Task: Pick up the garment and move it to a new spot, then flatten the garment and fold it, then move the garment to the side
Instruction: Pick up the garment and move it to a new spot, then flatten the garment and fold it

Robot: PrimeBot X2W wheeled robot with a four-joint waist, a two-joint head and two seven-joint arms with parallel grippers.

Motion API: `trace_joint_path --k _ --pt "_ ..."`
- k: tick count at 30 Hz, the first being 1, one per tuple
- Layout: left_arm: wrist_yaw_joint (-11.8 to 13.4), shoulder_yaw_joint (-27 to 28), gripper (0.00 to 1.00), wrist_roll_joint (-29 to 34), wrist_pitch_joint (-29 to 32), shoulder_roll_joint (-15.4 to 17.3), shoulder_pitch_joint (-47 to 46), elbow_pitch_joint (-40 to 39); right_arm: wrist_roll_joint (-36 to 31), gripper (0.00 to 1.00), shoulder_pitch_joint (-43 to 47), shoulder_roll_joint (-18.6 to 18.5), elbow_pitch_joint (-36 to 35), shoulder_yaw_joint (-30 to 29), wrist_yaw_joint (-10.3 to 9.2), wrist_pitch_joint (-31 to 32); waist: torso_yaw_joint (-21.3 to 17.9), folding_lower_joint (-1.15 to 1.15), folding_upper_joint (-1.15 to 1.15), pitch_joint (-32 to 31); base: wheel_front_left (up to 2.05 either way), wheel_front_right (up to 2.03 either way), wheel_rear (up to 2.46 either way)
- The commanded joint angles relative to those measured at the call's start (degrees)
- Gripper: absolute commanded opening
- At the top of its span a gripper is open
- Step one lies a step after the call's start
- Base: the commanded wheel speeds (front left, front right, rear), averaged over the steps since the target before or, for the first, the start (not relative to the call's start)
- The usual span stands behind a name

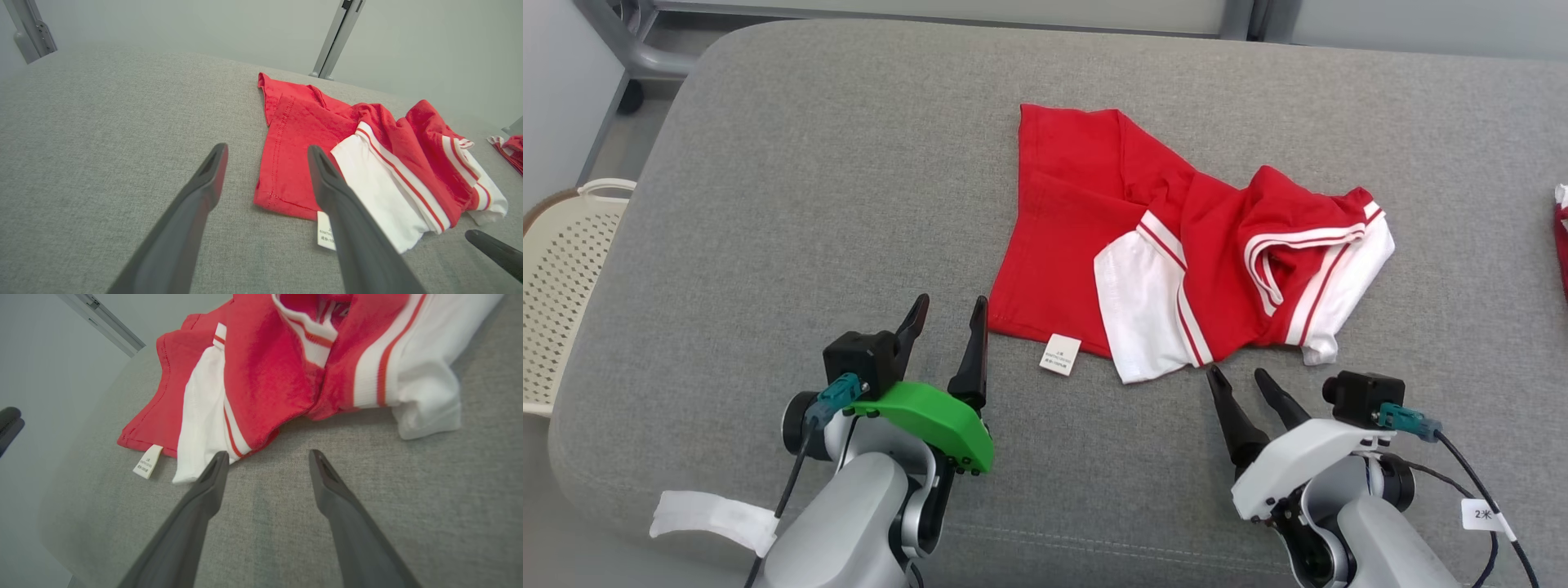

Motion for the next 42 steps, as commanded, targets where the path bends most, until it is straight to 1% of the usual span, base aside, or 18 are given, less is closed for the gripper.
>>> trace_joint_path --k 1,9,12,13,14,15,17,18,19,20,25,29,34,40,41,42 --pt "0.26 0.19 1.0 0.5 -0.16 0.37 0.67 -0.55 0.64 1.0 -1.07 -0.22 0.7 0.04 -0.03 -0.76 0.62 0.0 0.0 0.68 0.0 0.0 0.0" --pt "1.06 0.17 1.0 0.88 -0.17 0.87 1.12 -2.65 3.39 1.0 -5.91 -0.22 6.64 2.1 -0.03 -3.6 1.61 0.0 0.0 1.8 0.0 0.0 0.0" --pt "1.26 0.01 1.0 0.92 -0.13 0.96 1.1 -2.98 2.77 1.0 -7.9 -0.22 8.84 2.93 -0.03 -5.0 1.97 0.0 0.0 2.07 0.0 0.0 0.0" --pt "1.23 -0.01 1.0 0.9 -0.09 1.0 1.12 -3.06 3.02 0.85 -8.31 -0.22 9.31 3.13 -0.03 -5.52 2.06 0.0 0.0 2.1 0.0 0.0 0.0" --pt "1.34 -0.01 1.0 0.87 -0.05 1.06 1.14 -3.17 3.42 0.55 -8.7 -0.22 9.7 3.39 -0.03 -6.01 2.11 0.0 0.0 2.12 0.0 0.0 0.0" --pt "1.48 0.01 1.0 0.8 -0.01 1.09 1.19 -3.26 3.65 0.45 -9.07 -0.22 10.08 3.65 -0.02 -6.46 2.1 0.0 0.0 2.12 0.0 0.0 0.0" --pt "1.66 0.16 1.0 0.59 0.01 1.29 1.27 -3.43 3.64 0.33 -9.75 -0.23 10.64 4.05 -0.03 -7.6 1.97 0.0 0.0 2.15 0.0 0.0 0.0" --pt "1.72 0.24 1.0 0.45 0.02 1.35 1.31 -3.5 3.41 0.22 -10.15 -0.23 10.96 4.17 -0.03 -8.07 1.88 0.0 0.0 2.19 0.0 0.0 0.0" --pt "1.73 0.35 1.0 0.34 0.02 1.37 1.35 -3.59 2.99 0.09 -10.57 -0.23 11.31 4.19 -0.03 -8.61 1.77 0.0 0.0 2.21 0.0 0.0 0.0" --pt "1.85 0.44 1.0 0.24 0.01 1.45 1.39 -3.67 2.43 0.0 -10.91 -0.23 11.66 4.18 -0.03 -9.08 1.65 0.0 0.0 2.22 0.0 0.0 0.0" --pt "2.26 0.94 1.0 0.0 -0.01 1.95 1.7 -4.05 1.21 0.0 -11.04 -0.24 11.11 4.65 -0.03 -9.93 0.64 0.0 0.0 1.99 0.0 0.0 0.0" --pt "2.41 1.02 1.0 -0.34 -0.01 2.14 2.29 -4.31 2.0 0.0 -8.78 -2.04 7.76 5.19 -0.03 -7.19 -0.68 0.0 0.0 1.27 0.0 0.0 0.0" --pt "2.65 1.16 1.0 -0.7 0.01 2.28 2.78 -4.58 4.07 0.0 -5.05 -7.11 0.82 4.4 -0.03 0.15 -2.61 0.0 0.0 0.22 0.0 0.0 0.0" --pt "2.66 0.94 1.0 -0.88 0.19 2.13 2.88 -4.86 6.99 0.0 -0.82 -15.22 -7.4 2.15 -0.03 12.27 -4.19 0.0 0.0 0.22 0.0 0.0 0.0" --pt "2.66 0.87 1.0 -0.88 0.24 2.12 2.79 -4.91 7.51 0.0 -0.36 -16.31 -8.08 1.77 -0.03 13.95 -4.34 0.0 0.0 0.34 0.0 0.0 0.0" --pt "2.66 0.87 1.0 -0.88 0.24 2.12 2.79 -4.91 7.51 0.0 -0.36 -16.31 -8.08 1.77 -0.03 13.95 -4.34 0.0 0.0 0.34 0.0 0.0 0.0"
